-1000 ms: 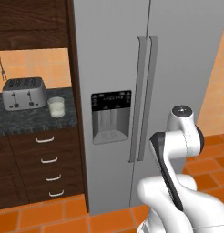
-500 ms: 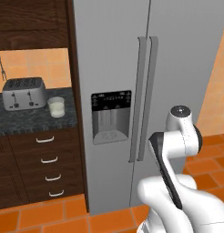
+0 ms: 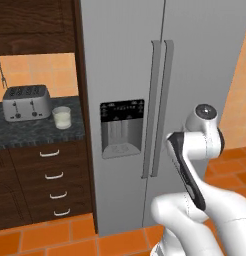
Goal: Grab a lemon wedge from the fridge and one ice cube from the ice bowl, and put them in the glass of lemonade.
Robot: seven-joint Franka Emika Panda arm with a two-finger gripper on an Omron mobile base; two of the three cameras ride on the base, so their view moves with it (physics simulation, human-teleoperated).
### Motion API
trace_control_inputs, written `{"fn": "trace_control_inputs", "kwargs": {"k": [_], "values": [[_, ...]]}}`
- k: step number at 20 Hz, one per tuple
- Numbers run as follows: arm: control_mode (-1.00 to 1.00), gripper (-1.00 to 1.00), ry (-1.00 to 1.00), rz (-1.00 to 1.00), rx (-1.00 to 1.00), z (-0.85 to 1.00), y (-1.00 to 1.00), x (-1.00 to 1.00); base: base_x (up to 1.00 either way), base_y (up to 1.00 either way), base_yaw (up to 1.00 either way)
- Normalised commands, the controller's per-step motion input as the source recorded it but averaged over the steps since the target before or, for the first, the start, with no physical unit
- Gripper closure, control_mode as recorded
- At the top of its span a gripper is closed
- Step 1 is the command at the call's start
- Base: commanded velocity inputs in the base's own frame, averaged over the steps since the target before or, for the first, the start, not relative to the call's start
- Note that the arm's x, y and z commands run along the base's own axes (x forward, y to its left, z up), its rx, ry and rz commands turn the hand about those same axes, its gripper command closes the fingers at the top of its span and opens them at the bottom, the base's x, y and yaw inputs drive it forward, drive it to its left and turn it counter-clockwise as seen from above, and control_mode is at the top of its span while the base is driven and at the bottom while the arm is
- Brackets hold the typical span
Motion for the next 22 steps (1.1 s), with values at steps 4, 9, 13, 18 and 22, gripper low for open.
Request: {"fn": "trace_control_inputs", "kwargs": {"k": [4, 9, 13, 18, 22], "values": [[-1.00, -1.00, -0.26, -0.09, 0.05, 0.60, 0.05, 0.25, 0.00, 0.00, 0.00], [-1.00, -1.00, -0.30, -0.16, 0.00, 0.99, 0.39, 0.12, 0.00, 0.00, 0.00], [-1.00, -1.00, -0.36, -0.13, 0.00, 0.76, 0.29, -0.06, 0.00, 0.00, 0.00], [-1.00, -1.00, -0.25, 0.02, 0.04, 0.38, -0.03, -0.23, 0.00, 0.00, 0.00], [-1.00, -1.00, 0.30, 0.16, 0.11, 0.03, -0.41, 0.40, 0.00, 0.00, 0.00]]}}
